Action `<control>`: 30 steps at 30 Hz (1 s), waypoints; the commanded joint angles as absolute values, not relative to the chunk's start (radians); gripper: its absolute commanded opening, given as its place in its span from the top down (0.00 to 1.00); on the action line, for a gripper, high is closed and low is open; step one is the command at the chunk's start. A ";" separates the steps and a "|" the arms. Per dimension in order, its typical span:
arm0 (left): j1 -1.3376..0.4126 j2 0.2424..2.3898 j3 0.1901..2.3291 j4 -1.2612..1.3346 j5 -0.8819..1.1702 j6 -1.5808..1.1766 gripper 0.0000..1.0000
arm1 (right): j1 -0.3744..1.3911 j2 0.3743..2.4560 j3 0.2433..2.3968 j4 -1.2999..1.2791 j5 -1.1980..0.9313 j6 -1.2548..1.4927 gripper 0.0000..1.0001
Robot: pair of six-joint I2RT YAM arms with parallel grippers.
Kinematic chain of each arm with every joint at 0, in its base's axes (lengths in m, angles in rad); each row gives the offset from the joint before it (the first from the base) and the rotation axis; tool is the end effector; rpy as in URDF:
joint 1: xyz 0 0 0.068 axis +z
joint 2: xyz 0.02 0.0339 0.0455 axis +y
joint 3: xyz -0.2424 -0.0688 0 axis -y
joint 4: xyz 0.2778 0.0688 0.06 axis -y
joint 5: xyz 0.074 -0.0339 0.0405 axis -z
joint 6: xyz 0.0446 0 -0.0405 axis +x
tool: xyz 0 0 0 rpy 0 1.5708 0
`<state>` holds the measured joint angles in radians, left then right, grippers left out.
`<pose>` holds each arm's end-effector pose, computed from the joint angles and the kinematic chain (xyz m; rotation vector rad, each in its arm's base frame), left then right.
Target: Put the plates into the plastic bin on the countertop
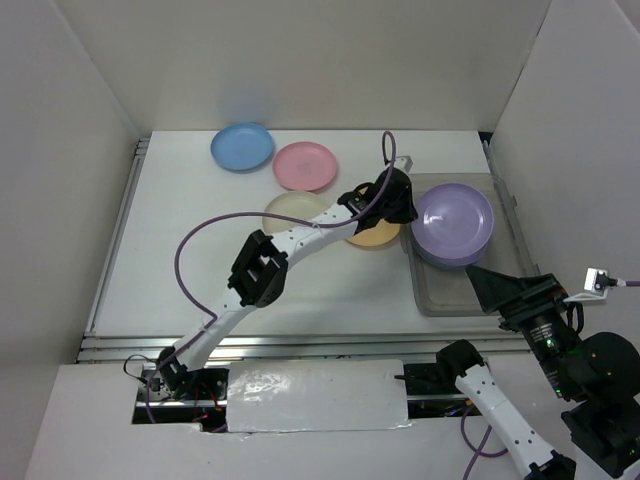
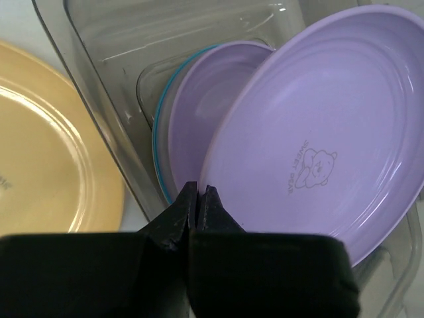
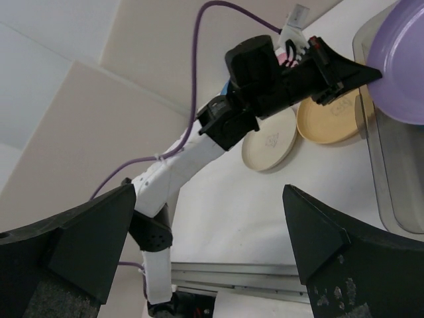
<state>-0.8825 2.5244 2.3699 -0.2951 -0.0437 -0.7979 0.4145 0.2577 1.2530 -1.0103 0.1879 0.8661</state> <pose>0.3878 -0.4685 0.2188 0.0621 2.1733 -0.9848 0.0073 -0.0059 0.4392 0.5168 1.5682 0.8434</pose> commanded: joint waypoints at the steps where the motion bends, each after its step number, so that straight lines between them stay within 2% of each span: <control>1: -0.885 2.592 2.439 -0.166 -0.064 -0.850 1.00 | 0.403 0.270 1.285 -1.021 0.163 0.835 0.00; 3: -0.885 2.606 2.433 -0.126 -0.069 -0.862 0.94 | 0.400 0.267 1.299 -1.034 0.166 0.827 0.00; 5: -0.885 2.611 2.433 -0.112 -0.078 -0.865 0.82 | 0.397 0.262 1.308 -1.042 0.166 0.824 0.00; 6: -0.885 2.606 2.428 -0.106 -0.083 -0.868 0.64 | 0.400 0.262 1.318 -1.048 0.160 0.818 0.00; 7: -0.885 2.600 2.424 -0.100 -0.084 -0.864 0.57 | 0.397 0.261 1.322 -1.051 0.155 0.812 0.00; 8: -0.887 2.593 2.421 -0.100 -0.092 -0.864 0.44 | 0.396 0.264 1.327 -1.054 0.152 0.805 0.00; 9: -0.891 2.571 2.404 -0.088 -0.086 -0.848 0.01 | 0.396 0.265 1.328 -1.055 0.150 0.802 0.00; 16: -0.960 2.377 2.335 -0.074 -0.149 -0.750 0.01 | 0.382 0.262 1.279 -1.003 0.107 0.798 0.00; 18: -0.976 2.259 2.249 -0.101 -0.266 -0.744 0.01 | 0.377 0.259 1.253 -0.974 0.094 0.798 0.00; 20: -0.957 2.192 2.214 -0.207 -0.372 -0.803 0.01 | 0.373 0.258 1.212 -0.956 0.081 0.784 0.00; 21: -0.910 2.131 2.174 -0.345 -0.424 -0.890 0.01 | 0.371 0.259 1.198 -0.936 0.080 0.773 0.00; 23: -0.849 2.067 2.097 -0.476 -0.452 -0.977 0.01 | 0.370 0.274 1.139 -0.914 0.069 0.747 0.00; 26: -0.692 1.878 1.784 -0.636 -0.520 -1.121 0.01 | 0.368 0.311 1.065 -0.878 0.046 0.732 0.00; 30: -0.513 1.725 1.424 -0.507 -0.427 -1.100 0.01 | 0.368 0.324 0.970 -0.760 -0.032 0.749 0.00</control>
